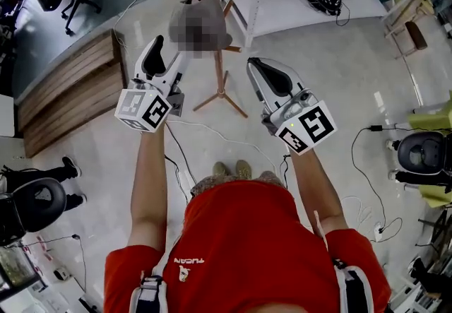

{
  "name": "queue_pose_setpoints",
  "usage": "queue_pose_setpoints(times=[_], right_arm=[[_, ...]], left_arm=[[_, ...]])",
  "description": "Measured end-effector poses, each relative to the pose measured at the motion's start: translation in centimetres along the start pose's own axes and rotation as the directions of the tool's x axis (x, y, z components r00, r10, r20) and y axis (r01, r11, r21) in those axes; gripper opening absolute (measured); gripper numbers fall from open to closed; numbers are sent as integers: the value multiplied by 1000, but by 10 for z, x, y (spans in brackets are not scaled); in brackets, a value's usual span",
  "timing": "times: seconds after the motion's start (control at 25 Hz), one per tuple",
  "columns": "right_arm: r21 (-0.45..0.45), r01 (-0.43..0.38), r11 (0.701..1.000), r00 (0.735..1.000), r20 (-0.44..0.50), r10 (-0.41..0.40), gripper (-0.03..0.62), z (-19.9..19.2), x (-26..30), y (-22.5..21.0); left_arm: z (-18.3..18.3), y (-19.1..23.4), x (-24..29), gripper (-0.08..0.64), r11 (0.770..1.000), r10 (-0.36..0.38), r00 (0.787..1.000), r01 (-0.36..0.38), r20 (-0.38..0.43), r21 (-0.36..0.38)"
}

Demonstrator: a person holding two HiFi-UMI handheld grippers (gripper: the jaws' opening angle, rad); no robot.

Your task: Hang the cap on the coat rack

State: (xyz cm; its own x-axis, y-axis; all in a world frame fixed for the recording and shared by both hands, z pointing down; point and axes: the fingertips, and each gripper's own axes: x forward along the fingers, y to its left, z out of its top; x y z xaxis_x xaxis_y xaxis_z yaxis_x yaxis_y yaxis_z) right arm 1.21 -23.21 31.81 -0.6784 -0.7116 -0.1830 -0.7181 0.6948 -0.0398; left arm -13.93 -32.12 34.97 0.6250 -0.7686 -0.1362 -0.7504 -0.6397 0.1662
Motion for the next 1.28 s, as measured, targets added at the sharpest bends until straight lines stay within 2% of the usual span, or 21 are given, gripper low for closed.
queue_pose_setpoints(times=[0.2,0.44,0.6,0.88,1.28], right_arm=[[-12,-13,1000,999,40,14,25,17,10,5],[-26,-30,999,996,78,32,25,34,8,20],[-52,-48,997,994,92,53,25,39,4,36],[-89,-68,994,987,138,80,23,47,-8,55],[-78,-49,996,990,126,59,23,43,-14,49]], left_arm=[[25,-44,-31,311,999,-37,999,37,28,17],[48,-90,-51,82,996,-84,994,83,73,26],[57,-100,-56,15,997,-74,993,71,88,43],[58,-117,-60,8,995,-92,992,88,89,49],[61,-123,-59,8,993,-108,989,102,96,66]])
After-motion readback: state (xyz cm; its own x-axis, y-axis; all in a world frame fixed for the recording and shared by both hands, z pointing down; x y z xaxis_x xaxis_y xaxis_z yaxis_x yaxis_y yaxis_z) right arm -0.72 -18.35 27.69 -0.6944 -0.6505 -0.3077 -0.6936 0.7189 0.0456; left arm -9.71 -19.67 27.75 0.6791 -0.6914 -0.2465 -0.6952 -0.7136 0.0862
